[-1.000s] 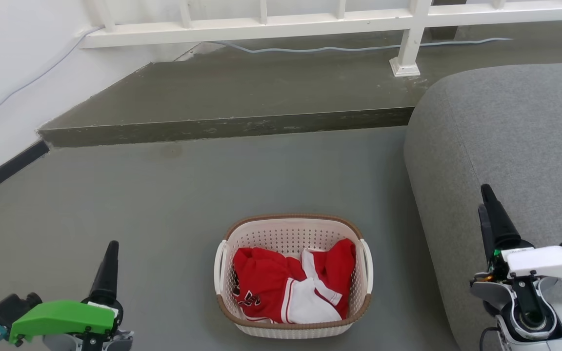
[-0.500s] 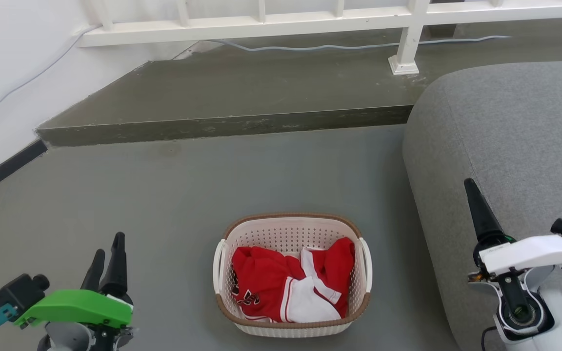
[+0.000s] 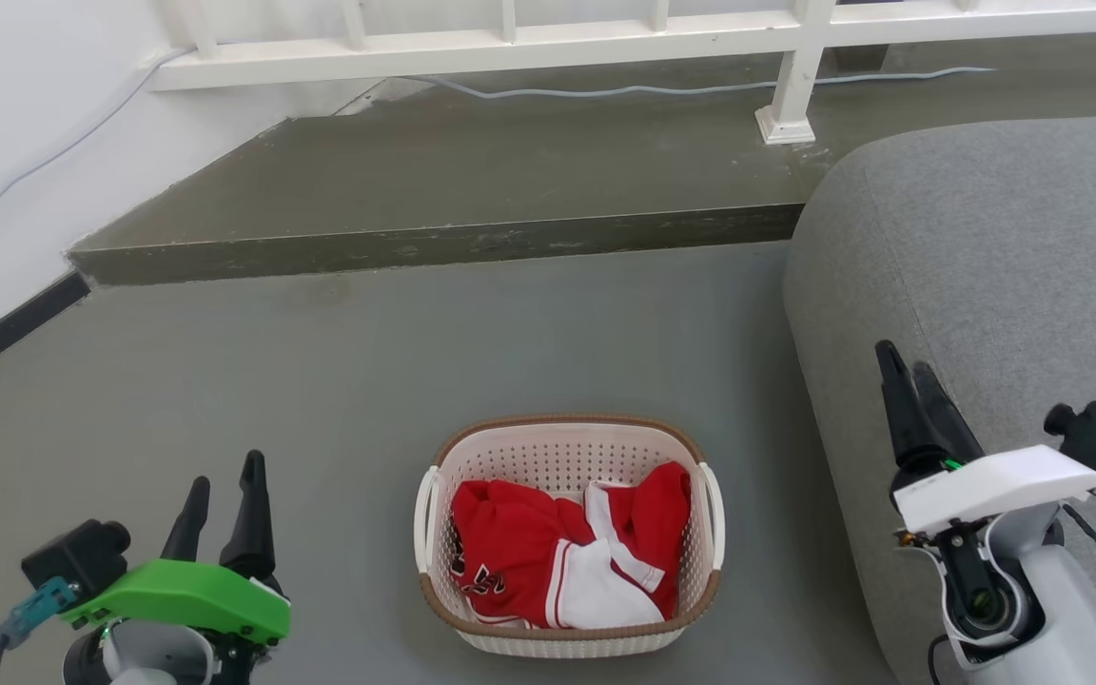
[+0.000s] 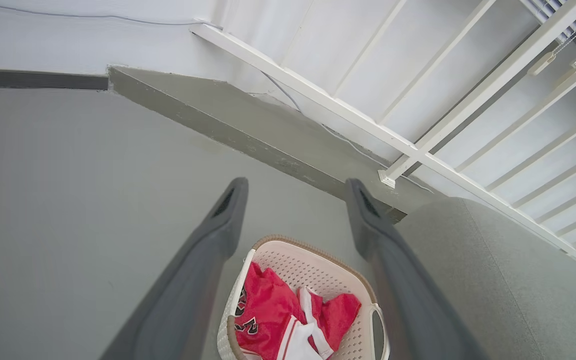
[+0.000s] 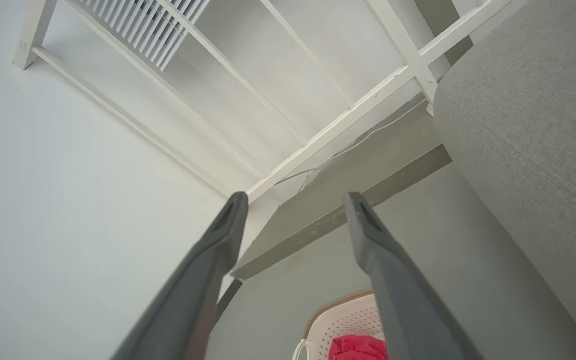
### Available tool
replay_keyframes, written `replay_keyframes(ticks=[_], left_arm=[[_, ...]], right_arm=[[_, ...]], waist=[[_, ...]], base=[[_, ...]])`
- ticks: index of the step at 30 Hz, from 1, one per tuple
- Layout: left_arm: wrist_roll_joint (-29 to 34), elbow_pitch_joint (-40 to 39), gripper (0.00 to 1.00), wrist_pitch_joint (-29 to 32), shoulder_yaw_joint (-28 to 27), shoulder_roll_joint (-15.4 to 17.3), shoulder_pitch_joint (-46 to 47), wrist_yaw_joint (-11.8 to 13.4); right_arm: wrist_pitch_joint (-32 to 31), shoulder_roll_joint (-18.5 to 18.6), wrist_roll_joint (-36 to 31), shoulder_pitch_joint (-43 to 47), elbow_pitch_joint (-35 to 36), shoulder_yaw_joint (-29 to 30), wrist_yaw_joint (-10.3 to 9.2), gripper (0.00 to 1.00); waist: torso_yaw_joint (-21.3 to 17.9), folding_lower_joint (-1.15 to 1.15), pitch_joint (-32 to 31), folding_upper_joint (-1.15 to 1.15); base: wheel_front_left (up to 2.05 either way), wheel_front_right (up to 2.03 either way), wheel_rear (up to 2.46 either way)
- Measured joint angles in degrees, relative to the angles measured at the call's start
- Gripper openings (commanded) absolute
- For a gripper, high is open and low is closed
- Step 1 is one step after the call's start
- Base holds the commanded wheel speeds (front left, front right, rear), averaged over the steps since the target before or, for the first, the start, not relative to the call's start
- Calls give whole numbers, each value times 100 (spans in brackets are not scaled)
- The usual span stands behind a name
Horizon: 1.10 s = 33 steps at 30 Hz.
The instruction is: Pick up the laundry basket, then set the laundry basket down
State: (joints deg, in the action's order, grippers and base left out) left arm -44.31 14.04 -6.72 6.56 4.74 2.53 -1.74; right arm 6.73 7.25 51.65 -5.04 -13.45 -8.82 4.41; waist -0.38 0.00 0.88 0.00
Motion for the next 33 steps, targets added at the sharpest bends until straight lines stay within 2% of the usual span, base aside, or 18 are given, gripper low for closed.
replay_keyframes(ticks=[18,33], left_arm=[[1318,-143,100,-341,147,-56,107,127],[2340,-218,100,-602,254,-77,115,129]], right_arm=[[337,-27,-1394,-101,11,-289,-57,100],[593,-54,-2432,-187,33,-423,-57,100]], waist=[[-1,0,13,0],[-3,0,32,0]], base=[[0,0,0],[0,0,0]])
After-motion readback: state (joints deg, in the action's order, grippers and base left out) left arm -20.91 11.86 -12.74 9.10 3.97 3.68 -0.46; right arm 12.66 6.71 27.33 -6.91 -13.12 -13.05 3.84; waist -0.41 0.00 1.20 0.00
